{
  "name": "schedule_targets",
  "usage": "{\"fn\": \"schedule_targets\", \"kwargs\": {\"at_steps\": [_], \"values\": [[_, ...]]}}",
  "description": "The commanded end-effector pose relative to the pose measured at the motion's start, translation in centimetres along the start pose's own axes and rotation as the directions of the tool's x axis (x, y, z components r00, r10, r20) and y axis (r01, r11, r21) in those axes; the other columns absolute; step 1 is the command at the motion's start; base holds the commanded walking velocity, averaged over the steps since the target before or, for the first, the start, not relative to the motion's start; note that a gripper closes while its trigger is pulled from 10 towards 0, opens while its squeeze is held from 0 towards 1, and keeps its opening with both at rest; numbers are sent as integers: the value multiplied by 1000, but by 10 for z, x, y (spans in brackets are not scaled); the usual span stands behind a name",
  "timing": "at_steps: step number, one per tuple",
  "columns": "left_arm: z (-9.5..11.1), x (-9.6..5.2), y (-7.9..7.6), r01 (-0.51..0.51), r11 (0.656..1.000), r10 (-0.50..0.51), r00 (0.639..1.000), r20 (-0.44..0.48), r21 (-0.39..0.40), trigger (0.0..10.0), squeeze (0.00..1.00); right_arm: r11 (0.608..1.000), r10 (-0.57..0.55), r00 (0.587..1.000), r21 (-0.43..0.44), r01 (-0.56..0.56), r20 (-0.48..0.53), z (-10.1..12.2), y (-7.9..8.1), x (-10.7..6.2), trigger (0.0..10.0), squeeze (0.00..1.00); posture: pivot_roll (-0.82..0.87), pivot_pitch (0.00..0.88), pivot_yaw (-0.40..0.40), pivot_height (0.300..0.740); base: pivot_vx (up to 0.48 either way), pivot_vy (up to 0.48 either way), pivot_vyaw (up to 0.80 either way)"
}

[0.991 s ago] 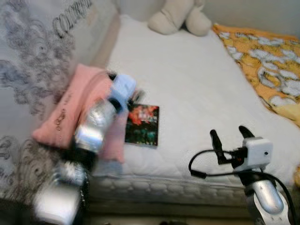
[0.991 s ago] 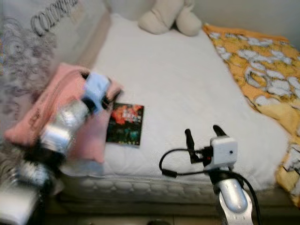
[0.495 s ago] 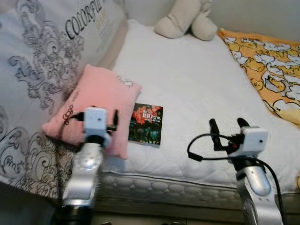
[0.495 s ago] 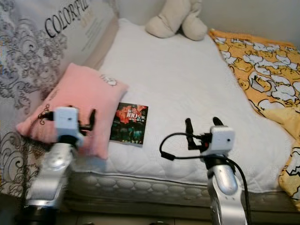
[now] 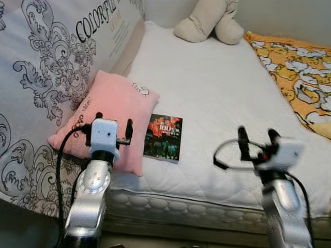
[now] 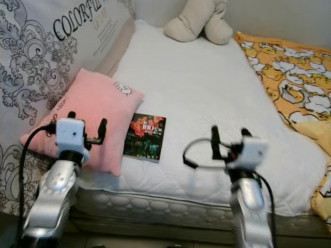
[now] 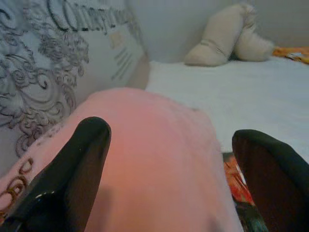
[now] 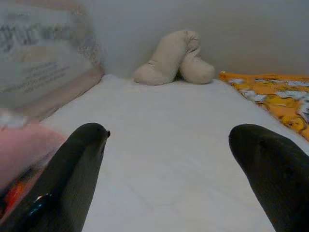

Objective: Clean up the room

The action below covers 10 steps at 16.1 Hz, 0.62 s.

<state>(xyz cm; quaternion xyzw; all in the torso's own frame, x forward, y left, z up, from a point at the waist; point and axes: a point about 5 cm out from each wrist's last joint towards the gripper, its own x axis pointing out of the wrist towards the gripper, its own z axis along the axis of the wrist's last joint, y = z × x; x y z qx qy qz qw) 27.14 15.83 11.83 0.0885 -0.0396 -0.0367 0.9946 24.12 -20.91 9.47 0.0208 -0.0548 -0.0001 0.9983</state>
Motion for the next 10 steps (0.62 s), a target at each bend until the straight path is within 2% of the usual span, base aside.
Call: {"fn": "schedule_targets", "kwargs": {"at_steps": [1, 3, 4, 5, 7, 10], "values": [[-1, -3, -6, 48, 999, -48, 999, 1, 1, 10000, 0, 997, 41, 999, -58, -42, -13, 1, -2, -3, 10000, 659, -41, 0, -65, 740, 0, -292, 0], [-9, 0, -4, 47, 999, -47, 998, -36, -12, 10000, 0, 998, 11, 998, -57, -14, -66, -7, -6, -3, 10000, 471, -49, 0, -58, 740, 0, -463, 0], [-8, 6, -4, 40, 999, -42, 999, -32, -36, 10000, 0, 1000, 3, 999, -27, -4, -49, -7, 0, 3, 10000, 82, -55, 0, -40, 740, 0, -454, 0], [-7, 8, -5, 42, 998, -44, 999, -27, -49, 10000, 0, 1000, 11, 999, -17, -12, -38, -7, 4, 5, 10000, 0, -55, 0, -40, 740, 0, -450, 0], [-5, 11, -11, 71, 995, -72, 997, -22, -76, 10000, 0, 1000, 21, 1000, -20, -22, -20, -4, 10, 8, 10000, 0, -63, 0, -25, 740, 0, -450, 0], [-8, 13, -10, 63, 993, -67, 997, -35, -100, 10000, 0, 1000, -20, 1000, -22, 19, -12, -5, 7, 4, 10000, 0, -75, 0, -19, 740, 0, -450, 0]]}}
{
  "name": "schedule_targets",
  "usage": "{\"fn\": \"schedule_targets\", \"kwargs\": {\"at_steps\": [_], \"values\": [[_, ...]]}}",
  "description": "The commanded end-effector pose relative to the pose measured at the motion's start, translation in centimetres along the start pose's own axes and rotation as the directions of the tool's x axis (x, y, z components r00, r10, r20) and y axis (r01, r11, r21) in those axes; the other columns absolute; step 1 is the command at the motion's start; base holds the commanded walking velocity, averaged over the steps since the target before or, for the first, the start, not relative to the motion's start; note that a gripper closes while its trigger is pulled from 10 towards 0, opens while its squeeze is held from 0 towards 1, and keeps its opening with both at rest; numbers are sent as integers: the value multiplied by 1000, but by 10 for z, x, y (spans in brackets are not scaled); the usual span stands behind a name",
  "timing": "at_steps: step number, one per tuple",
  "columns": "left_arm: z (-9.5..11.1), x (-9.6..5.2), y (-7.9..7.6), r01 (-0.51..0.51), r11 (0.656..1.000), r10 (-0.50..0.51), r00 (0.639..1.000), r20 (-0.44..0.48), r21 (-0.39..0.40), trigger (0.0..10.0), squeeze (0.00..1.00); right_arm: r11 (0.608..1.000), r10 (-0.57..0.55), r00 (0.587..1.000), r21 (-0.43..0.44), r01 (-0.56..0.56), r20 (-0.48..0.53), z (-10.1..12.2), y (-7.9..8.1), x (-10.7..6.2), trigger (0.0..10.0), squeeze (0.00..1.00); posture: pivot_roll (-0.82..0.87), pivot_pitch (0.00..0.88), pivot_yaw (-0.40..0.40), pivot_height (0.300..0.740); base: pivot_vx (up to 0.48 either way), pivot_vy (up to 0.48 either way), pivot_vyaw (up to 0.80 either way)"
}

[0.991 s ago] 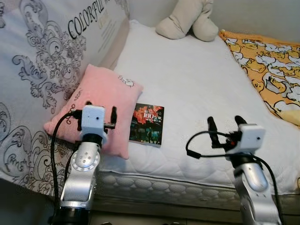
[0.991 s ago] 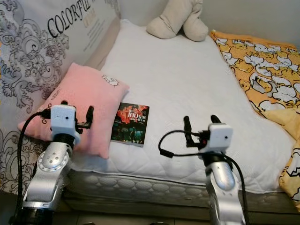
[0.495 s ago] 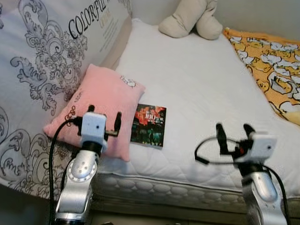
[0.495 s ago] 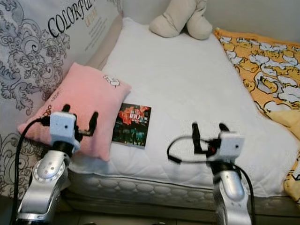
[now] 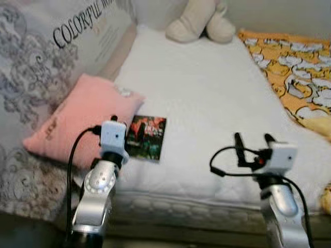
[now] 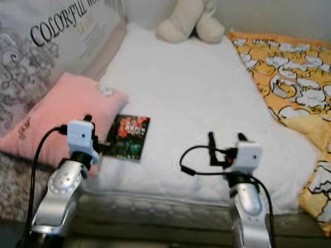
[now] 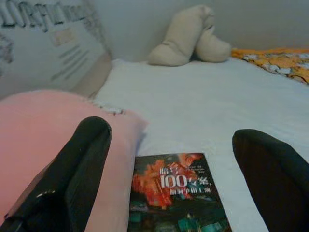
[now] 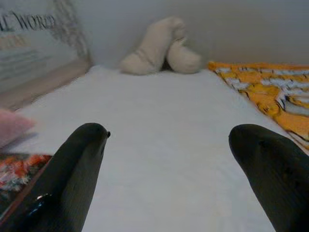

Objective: Clean up the room

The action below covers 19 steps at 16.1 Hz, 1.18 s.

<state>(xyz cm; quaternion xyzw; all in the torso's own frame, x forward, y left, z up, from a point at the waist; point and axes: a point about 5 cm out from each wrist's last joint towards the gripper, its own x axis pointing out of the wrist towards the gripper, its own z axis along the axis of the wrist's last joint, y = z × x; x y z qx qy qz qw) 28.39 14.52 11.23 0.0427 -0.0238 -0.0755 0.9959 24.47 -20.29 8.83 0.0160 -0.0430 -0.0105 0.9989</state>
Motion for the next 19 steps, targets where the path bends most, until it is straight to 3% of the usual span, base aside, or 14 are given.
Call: {"fn": "schedule_targets", "kwargs": {"at_steps": [1, 9, 11, 19], "values": [[-3, 1, 3, -12, 1000, 12, 1000, -16, -8, 10000, 0, 1000, -1, 1000, -12, 1, 15, 3, 1, 2, 10000, 0, -81, 0, -18, 740, 0, -446, 0], [0, 3, -12, 77, 997, -77, 997, -2, -3, 10000, 0, 998, 17, 1000, -62, -16, 20, 7, 1, 7, 10000, 0, -82, 0, -27, 740, 0, -439, 0], [-6, 7, -13, 85, 996, -84, 996, -37, 22, 10000, 0, 998, 9, 1000, -60, -9, 4, 5, 0, 7, 10000, 0, -87, 0, -28, 740, 0, 0, -613], [-5, 15, -17, 144, 990, -144, 989, -34, -8, 10000, 0, 998, 8, 1000, -56, -8, 2, 2, 0, 5, 10000, 0, -89, 0, -22, 740, 0, 0, -602]]}}
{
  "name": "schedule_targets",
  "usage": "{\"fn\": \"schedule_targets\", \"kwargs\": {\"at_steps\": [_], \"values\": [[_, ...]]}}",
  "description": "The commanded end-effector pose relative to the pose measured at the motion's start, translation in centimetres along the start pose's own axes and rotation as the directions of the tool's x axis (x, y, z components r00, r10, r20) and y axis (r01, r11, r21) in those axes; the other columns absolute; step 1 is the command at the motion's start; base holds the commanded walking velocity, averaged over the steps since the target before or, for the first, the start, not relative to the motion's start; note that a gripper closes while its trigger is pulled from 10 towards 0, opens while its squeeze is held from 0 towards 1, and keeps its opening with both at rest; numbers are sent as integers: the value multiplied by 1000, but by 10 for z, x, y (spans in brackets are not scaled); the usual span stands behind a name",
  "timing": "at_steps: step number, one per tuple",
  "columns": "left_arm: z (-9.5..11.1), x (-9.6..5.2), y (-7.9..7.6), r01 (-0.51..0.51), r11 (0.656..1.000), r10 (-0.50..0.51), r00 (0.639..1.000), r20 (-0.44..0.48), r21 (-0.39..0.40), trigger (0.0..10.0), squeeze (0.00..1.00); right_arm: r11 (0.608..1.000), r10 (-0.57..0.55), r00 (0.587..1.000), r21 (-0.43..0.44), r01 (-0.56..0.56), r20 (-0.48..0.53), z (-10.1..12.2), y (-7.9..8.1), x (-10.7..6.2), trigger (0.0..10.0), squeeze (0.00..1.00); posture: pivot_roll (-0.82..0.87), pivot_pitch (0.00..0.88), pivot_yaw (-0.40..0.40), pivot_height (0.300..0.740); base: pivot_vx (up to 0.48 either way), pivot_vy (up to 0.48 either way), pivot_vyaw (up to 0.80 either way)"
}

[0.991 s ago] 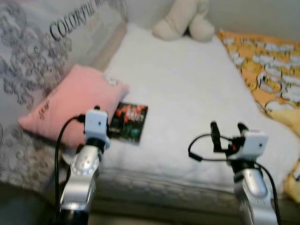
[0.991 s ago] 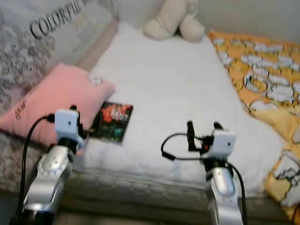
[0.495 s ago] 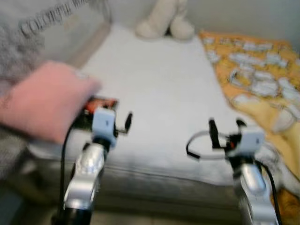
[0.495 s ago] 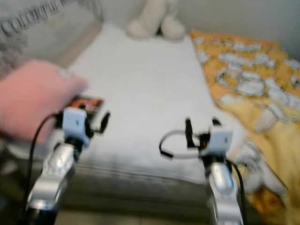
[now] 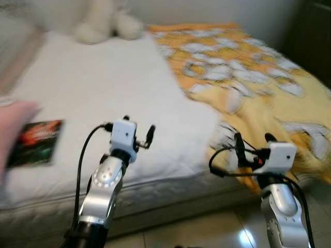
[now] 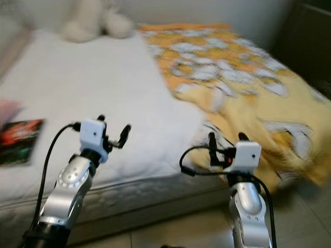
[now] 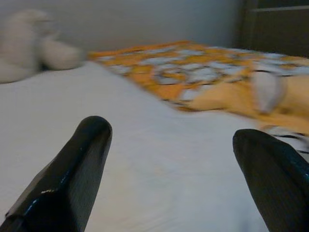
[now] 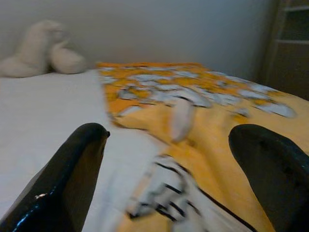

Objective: Clean up the room

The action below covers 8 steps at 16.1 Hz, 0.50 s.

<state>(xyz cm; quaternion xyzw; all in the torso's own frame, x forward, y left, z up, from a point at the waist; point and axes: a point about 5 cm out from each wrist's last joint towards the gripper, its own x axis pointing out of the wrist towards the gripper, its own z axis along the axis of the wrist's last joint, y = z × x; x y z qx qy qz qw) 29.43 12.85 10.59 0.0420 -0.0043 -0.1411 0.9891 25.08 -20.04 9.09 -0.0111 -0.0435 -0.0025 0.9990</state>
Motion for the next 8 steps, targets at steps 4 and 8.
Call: {"fn": "schedule_targets", "kwargs": {"at_steps": [4, 8], "values": [[-3, 6, -5, 47, 999, -47, 999, -23, -18, 10000, 0, 1000, -18, 1000, -2, 18, -2, -3, -5, -3, 10000, 0, -102, 0, -16, 740, 0, 480, -595], [-12, 13, -4, -7, 994, -3, 996, -92, -112, 10000, 0, 996, -77, 997, 47, 76, 16, -2, -12, -10, 10000, 0, -126, 0, -2, 740, 0, 341, -563]]}}
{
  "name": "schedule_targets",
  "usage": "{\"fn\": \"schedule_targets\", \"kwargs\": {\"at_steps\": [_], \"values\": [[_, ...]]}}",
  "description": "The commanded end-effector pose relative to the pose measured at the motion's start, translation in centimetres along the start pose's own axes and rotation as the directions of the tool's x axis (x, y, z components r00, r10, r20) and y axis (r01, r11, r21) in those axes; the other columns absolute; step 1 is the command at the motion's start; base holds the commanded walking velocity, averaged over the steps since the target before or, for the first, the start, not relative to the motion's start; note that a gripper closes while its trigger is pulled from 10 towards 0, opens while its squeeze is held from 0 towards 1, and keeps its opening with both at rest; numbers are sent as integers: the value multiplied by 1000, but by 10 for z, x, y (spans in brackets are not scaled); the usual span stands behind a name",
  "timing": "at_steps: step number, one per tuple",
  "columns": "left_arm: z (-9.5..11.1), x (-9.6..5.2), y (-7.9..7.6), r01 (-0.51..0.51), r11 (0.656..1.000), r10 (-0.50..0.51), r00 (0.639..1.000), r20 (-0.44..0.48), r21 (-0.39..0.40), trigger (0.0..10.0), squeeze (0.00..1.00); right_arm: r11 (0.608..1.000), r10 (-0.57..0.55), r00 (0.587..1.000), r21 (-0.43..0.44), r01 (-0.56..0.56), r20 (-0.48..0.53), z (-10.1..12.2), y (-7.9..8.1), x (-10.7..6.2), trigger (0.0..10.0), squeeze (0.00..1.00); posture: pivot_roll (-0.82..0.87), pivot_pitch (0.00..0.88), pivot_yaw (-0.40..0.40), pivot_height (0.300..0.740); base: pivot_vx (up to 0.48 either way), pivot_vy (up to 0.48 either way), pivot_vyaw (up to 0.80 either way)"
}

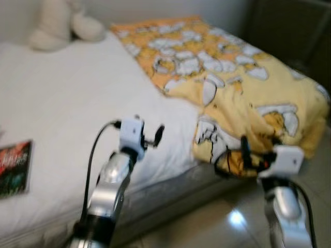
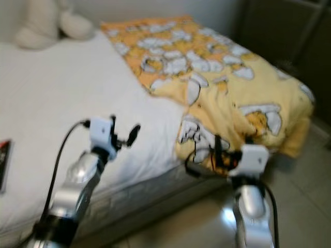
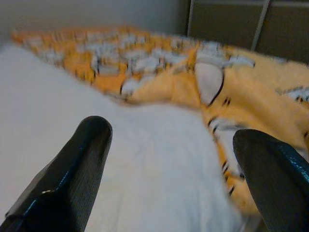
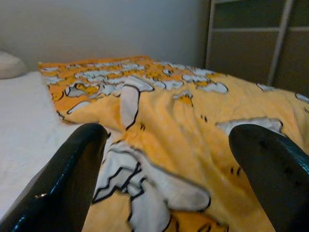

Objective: Clean up the room

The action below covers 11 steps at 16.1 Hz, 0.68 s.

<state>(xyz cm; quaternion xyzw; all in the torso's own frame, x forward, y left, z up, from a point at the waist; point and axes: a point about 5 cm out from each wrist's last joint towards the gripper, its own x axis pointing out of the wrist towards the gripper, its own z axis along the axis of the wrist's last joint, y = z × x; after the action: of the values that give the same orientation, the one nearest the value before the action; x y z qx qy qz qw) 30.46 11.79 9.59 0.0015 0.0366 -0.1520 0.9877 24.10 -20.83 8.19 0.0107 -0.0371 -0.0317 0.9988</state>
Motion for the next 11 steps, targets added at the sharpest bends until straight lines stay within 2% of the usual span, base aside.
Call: {"fn": "schedule_targets", "kwargs": {"at_steps": [1, 6, 11], "values": [[-3, 1, 5, -32, 999, 32, 999, -28, -18, 10000, 0, 1000, -22, 999, 12, 22, 30, 6, -4, 0, 10000, 0, -130, 0, 0, 740, 0, 0, -544], [1, 5, 2, 13, 998, -13, 1000, -9, 57, 10000, 0, 999, -39, 999, 20, 38, 21, 2, -5, -7, 10000, 0, -139, 0, 16, 740, 0, 0, -533], [4, 10, -2, 18, 1000, -18, 1000, 9, 23, 10000, 0, 999, -50, 998, 8, 50, 24, 3, -5, -11, 10000, 0, -167, 0, 33, 740, 457, 0, -525]]}}
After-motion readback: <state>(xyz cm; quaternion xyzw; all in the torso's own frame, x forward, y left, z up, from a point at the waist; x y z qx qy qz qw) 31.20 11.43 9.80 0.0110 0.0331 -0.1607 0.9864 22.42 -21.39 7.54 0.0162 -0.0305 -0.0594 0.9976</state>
